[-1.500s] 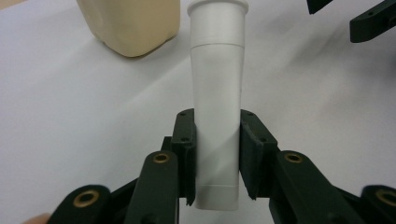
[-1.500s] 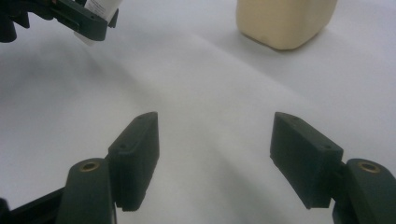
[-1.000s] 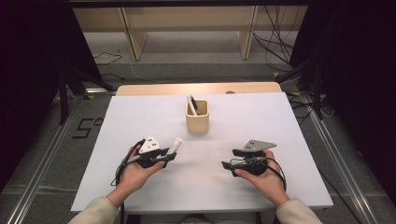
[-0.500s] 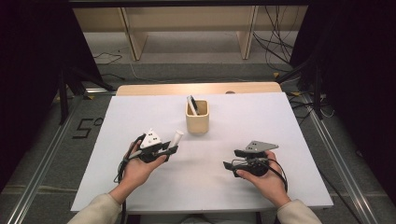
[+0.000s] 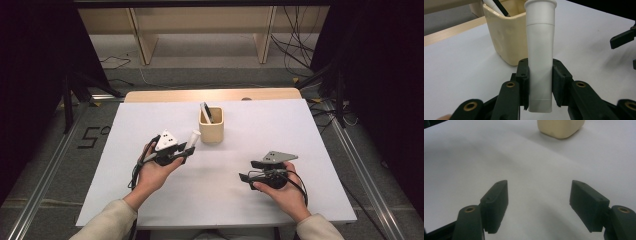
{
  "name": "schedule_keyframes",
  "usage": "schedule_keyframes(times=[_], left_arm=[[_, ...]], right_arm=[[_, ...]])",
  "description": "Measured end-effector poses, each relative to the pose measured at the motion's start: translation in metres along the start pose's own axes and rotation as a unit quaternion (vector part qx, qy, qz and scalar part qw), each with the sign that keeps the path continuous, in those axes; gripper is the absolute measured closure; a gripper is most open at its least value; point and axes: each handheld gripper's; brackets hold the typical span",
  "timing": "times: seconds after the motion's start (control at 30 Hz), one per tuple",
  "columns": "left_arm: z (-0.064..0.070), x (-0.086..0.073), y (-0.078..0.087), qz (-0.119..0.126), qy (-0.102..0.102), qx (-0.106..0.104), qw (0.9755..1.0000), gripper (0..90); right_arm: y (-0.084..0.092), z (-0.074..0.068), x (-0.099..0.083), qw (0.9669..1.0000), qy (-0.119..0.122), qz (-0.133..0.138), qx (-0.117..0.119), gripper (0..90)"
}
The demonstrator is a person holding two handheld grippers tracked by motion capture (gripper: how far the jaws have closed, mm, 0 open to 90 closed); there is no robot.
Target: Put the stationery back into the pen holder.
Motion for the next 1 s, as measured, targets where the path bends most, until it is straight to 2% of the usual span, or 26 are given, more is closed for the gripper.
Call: schedule_keyframes(times=[1.0], left_arm=[[0.0, 0.03, -0.018, 0.029, 0.016, 0.004, 0.9995, 70.6]], right_arm=[[0.0, 0.0, -0.001, 1.0, 0.0, 0.002, 0.0, 31.7]])
Point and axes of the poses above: each handheld gripper's, and its own axes: y roughly backward along the jaws, x roughly out of its top, z roughly to its right, and after that the axes turned 12 degrees about x, right-handed
